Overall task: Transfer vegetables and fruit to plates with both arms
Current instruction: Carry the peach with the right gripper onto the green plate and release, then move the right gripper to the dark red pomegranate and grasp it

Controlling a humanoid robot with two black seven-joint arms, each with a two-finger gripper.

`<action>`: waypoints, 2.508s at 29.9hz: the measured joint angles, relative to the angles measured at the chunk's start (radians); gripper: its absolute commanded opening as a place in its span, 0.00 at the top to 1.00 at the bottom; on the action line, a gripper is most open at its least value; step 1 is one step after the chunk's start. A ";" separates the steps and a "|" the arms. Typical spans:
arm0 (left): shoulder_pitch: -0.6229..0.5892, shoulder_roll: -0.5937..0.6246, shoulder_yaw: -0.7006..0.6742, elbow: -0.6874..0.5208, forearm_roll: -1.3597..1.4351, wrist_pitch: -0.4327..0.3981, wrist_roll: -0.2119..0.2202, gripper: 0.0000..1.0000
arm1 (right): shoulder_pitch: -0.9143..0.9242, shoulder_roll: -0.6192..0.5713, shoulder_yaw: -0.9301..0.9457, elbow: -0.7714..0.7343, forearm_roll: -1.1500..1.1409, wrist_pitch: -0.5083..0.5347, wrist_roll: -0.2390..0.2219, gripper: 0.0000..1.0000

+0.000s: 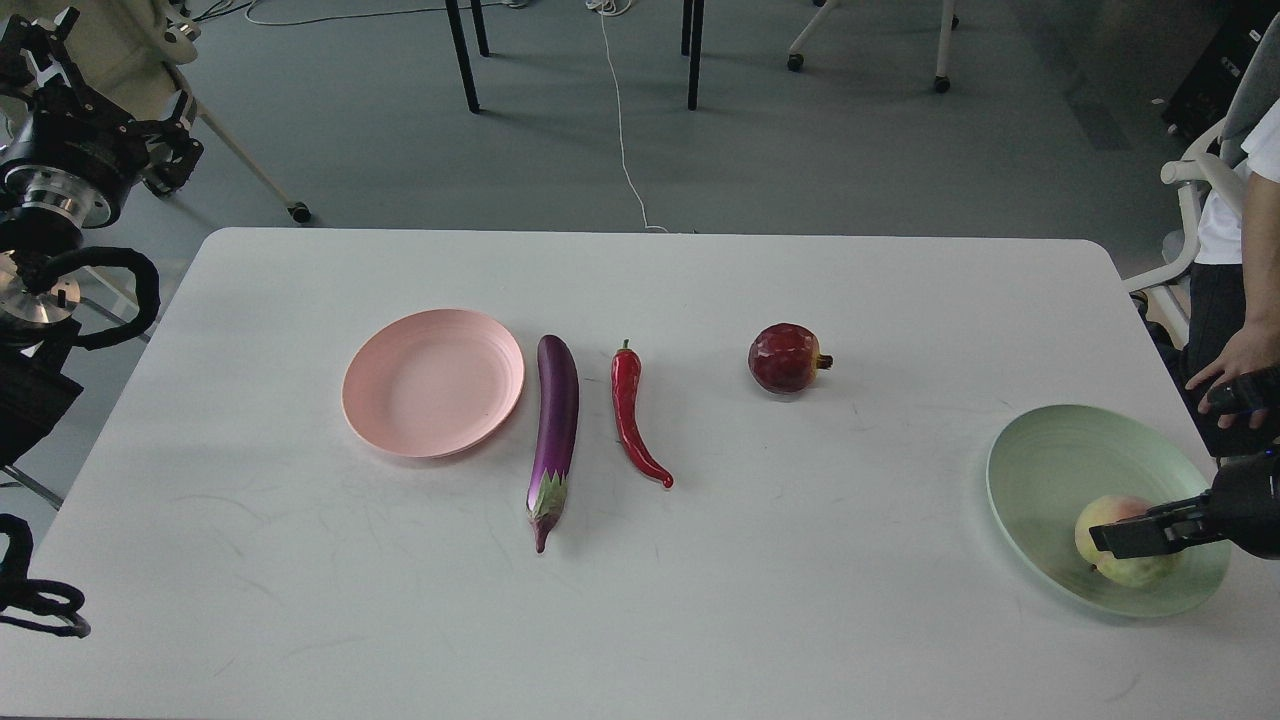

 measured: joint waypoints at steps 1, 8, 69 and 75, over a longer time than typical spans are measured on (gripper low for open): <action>0.001 0.000 0.000 0.000 0.001 0.000 0.000 0.02 | 0.000 0.002 0.001 0.000 0.000 0.000 0.000 0.06; 0.002 0.002 0.002 0.000 0.001 0.000 0.001 0.02 | 0.016 0.005 0.075 0.000 0.011 0.006 0.001 0.04; 0.009 0.023 0.003 0.001 0.003 0.000 0.003 0.02 | -0.165 0.967 0.270 -0.768 0.158 -0.027 0.000 0.07; 0.014 0.034 0.003 0.001 0.003 0.000 0.003 0.02 | -0.173 0.972 0.263 -0.762 0.156 -0.022 0.000 0.14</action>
